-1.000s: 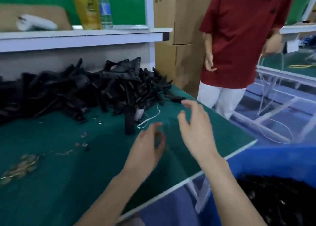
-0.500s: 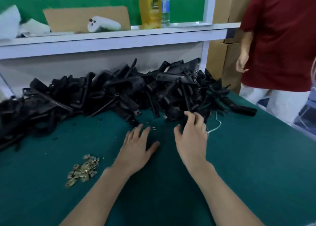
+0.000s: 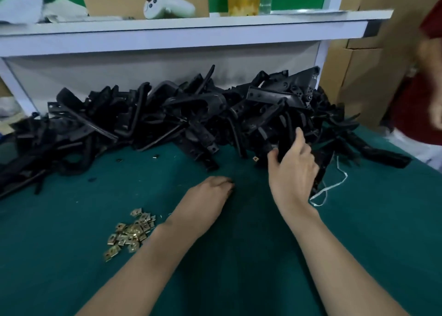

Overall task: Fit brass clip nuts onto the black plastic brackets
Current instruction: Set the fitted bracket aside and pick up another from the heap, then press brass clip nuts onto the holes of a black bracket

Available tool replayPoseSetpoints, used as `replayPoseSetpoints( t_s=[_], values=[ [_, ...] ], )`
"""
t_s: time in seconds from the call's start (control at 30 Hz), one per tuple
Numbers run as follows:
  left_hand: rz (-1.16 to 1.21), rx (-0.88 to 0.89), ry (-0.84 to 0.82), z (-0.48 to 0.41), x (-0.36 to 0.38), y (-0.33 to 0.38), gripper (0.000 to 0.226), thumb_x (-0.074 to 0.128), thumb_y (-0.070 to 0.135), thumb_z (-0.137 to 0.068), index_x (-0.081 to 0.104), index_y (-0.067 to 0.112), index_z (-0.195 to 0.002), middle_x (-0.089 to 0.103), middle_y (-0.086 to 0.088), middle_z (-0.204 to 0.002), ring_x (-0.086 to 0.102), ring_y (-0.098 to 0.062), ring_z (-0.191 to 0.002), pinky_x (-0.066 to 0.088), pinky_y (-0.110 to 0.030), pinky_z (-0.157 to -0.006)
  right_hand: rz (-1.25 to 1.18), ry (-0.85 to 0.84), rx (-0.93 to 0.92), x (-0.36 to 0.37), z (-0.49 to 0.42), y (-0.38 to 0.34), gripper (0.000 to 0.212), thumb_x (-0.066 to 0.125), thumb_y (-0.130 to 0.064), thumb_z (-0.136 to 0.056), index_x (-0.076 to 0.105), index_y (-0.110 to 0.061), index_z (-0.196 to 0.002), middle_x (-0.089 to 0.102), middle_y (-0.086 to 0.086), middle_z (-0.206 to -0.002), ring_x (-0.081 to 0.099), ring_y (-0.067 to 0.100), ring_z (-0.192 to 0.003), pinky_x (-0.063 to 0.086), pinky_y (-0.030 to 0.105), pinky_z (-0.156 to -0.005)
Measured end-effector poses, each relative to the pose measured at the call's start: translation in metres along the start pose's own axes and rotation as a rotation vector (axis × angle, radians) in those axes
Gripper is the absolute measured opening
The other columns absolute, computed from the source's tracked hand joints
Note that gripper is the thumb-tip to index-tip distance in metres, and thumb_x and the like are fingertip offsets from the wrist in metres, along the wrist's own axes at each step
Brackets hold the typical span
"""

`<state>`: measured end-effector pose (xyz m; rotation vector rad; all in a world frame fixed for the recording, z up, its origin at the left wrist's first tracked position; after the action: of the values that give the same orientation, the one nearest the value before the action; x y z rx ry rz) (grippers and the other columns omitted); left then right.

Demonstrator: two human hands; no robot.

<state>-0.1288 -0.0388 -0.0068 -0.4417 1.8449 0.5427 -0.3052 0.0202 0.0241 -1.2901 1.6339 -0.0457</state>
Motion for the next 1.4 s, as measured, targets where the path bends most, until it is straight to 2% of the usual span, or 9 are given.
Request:
replayPoseSetpoints(
  t_s=[0.3, 0.43, 0.6, 0.77, 0.83, 0.93, 1.17, 1.27, 1.4],
  values=[
    [-0.167, 0.059, 0.158, 0.058, -0.028, -0.033, 0.051, 0.09, -0.002, -0.063, 0.075, 0.024, -0.103, 0.061, 0.005, -0.093, 0.06, -0.014, -0.072, 0.054, -0.028, -0.069, 0.136, -0.217, 0.096, -0.006, -0.034, 0.001, 0.044, 0.047, -0.03, -0.104, 0.047, -0.001, -0.138, 0.053, 0.024, -0.134, 0.044, 0.042, -0.126, 0.036, 0.053, -0.103],
    [-0.084, -0.012, 0.249, 0.07, -0.036, -0.037, 0.041, 0.081, -0.003, -0.079, 0.072, 0.022, -0.109, 0.058, 0.005, -0.099, 0.057, -0.013, -0.07, 0.055, -0.031, -0.067, -0.017, -0.147, 0.114, -0.02, -0.032, -0.003, 0.036, 0.04, -0.02, -0.106, 0.047, 0.0, -0.135, 0.045, 0.025, -0.134, 0.054, 0.045, -0.103, 0.043, 0.051, -0.093],
    [0.628, -0.395, 0.519, 0.085, -0.059, -0.033, 0.029, 0.065, 0.019, -0.096, 0.066, 0.047, -0.103, 0.066, 0.023, -0.102, 0.065, 0.001, -0.093, 0.046, -0.006, -0.078, -0.379, -0.009, -0.012, -0.041, -0.003, -0.022, 0.019, 0.042, -0.015, -0.105, 0.04, -0.02, -0.123, 0.035, 0.01, -0.133, 0.052, 0.022, -0.061, 0.041, 0.038, -0.062],
    [1.334, -0.662, 0.56, 0.099, -0.059, -0.038, 0.025, 0.072, 0.032, -0.079, 0.078, 0.029, -0.103, 0.078, 0.006, -0.098, 0.071, -0.003, -0.087, 0.054, -0.018, -0.079, -0.588, -0.357, -0.25, -0.034, 0.046, -0.048, 0.023, 0.049, -0.017, -0.101, 0.039, -0.037, -0.106, 0.056, -0.006, -0.074, 0.049, 0.007, -0.051, 0.037, 0.025, -0.047],
    [1.67, -0.675, 0.593, 0.101, -0.059, -0.043, 0.022, 0.068, 0.02, -0.08, 0.077, 0.014, -0.099, 0.076, -0.003, -0.096, 0.07, -0.009, -0.08, 0.057, -0.021, -0.071, -0.506, -0.466, -0.369, -0.028, 0.061, -0.048, 0.037, 0.049, -0.015, -0.1, 0.037, -0.043, -0.121, 0.061, -0.005, -0.084, 0.056, 0.0, -0.075, 0.044, 0.017, -0.066],
    [1.921, -0.634, 0.494, 0.104, -0.061, -0.046, 0.014, 0.061, 0.017, -0.09, 0.07, 0.014, -0.101, 0.073, -0.013, -0.117, 0.072, -0.02, -0.101, 0.061, -0.03, -0.078, -0.232, -0.523, -0.528, -0.021, 0.068, -0.044, 0.06, 0.044, -0.017, -0.102, 0.02, -0.043, -0.15, 0.055, -0.019, -0.115, 0.041, -0.006, -0.114, 0.021, 0.005, -0.098],
    [1.812, -0.615, 0.36, 0.1, -0.051, -0.031, 0.03, 0.063, 0.018, -0.088, 0.064, 0.002, -0.113, 0.071, -0.017, -0.123, 0.069, -0.031, -0.114, 0.061, -0.038, -0.084, 0.034, -0.584, -0.667, -0.008, 0.079, -0.048, 0.057, 0.041, -0.039, -0.098, 0.018, -0.041, -0.149, 0.042, -0.016, -0.118, 0.044, 0.005, -0.099, 0.035, 0.03, -0.099],
    [1.644, -0.626, 0.47, 0.098, -0.051, -0.031, 0.031, 0.065, 0.021, -0.085, 0.068, 0.004, -0.111, 0.076, -0.012, -0.104, 0.074, -0.024, -0.091, 0.06, -0.028, -0.073, 0.042, -0.558, -0.618, -0.009, 0.08, -0.052, 0.057, 0.023, -0.072, -0.093, 0.024, -0.045, -0.143, 0.045, -0.017, -0.112, 0.033, 0.005, -0.084, 0.032, 0.027, -0.086],
    [1.53, -0.681, 0.571, 0.102, -0.053, -0.044, 0.025, 0.06, 0.024, -0.091, 0.076, 0.017, -0.11, 0.065, -0.003, -0.079, 0.061, -0.013, -0.065, 0.054, -0.022, -0.06, -0.054, -0.583, -0.561, -0.014, 0.077, -0.051, 0.043, 0.031, -0.075, -0.089, 0.035, -0.045, -0.12, 0.05, -0.025, -0.108, 0.043, 0.004, -0.081, 0.032, 0.024, -0.072]
  ],
)
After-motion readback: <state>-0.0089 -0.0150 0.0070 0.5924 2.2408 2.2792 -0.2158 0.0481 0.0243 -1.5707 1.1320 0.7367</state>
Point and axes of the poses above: each hand's wrist, its own z-axis away from the middle knuckle, its own x-axis out of the palm, y = z × x, the point moved 4 cm from there along -z, towards the middle knuckle
